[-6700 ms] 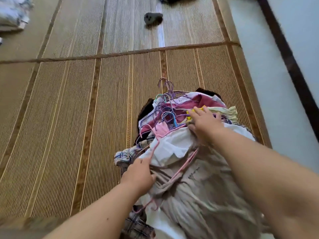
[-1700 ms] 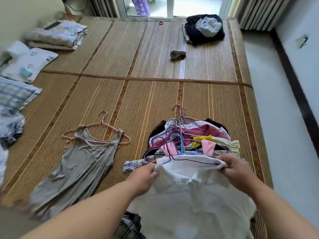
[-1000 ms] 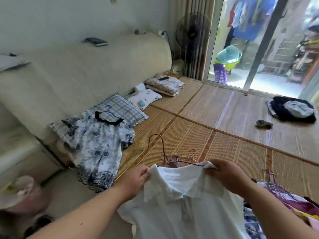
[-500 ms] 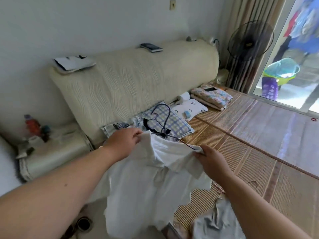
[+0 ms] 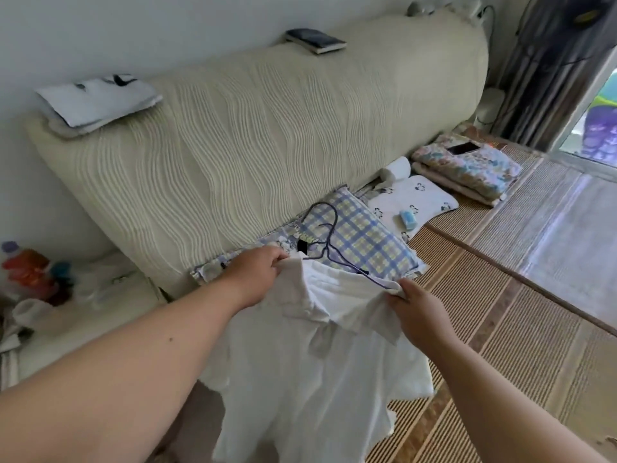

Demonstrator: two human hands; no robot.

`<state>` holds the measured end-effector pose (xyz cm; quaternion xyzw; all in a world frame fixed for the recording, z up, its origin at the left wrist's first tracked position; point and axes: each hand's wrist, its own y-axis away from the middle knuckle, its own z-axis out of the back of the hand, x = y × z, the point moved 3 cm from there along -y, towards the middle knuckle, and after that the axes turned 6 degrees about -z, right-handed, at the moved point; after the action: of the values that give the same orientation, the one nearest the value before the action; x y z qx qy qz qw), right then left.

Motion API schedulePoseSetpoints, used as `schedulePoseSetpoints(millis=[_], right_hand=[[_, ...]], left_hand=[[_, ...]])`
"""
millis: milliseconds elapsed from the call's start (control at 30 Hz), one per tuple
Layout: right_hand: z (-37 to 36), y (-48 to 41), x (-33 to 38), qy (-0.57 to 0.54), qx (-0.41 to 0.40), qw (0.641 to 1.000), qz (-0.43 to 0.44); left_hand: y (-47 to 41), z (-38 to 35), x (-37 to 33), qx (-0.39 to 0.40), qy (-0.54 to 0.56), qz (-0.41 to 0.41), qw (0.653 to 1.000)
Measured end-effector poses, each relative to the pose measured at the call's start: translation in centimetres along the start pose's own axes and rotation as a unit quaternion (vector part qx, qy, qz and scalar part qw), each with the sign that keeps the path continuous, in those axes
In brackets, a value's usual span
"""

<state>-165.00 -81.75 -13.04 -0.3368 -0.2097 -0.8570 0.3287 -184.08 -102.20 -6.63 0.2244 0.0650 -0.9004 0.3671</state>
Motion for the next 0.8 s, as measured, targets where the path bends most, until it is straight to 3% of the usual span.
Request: schedulePoseSetpoints(millis=[267, 367, 533, 667, 800], right_hand=[[-5.8, -16.5, -3.1, -0.012, 0.0, 0.998, -0.06], [-9.2, -20.7, -5.7, 0.021, 0.035, 0.995, -0.088], [-14.6, -25.8, -9.6, 0.074, 0.099, 0.983, -0.133], [-17.3, -27.7, -10.1, 0.041, 0.141, 0.977, -0.156], [-18.0, -26.8, -8.9, 0.029, 0.158, 0.98, -0.119]], left_hand=[[-17.9, -6.0, 5.2, 0.023, -0.017, -0.009, 1.0], [-21.9, -9.8, 7.7, 0.059, -0.034, 0.009, 0.998], [-25.9, -16.1, 11.6, 0.109, -0.052, 0.041, 0.992], [-27.5, -18.2, 13.7, 0.094, -0.065, 0.079, 0.99], [-26.9, -18.6, 13.7, 0.101, -0.055, 0.11, 0.987]])
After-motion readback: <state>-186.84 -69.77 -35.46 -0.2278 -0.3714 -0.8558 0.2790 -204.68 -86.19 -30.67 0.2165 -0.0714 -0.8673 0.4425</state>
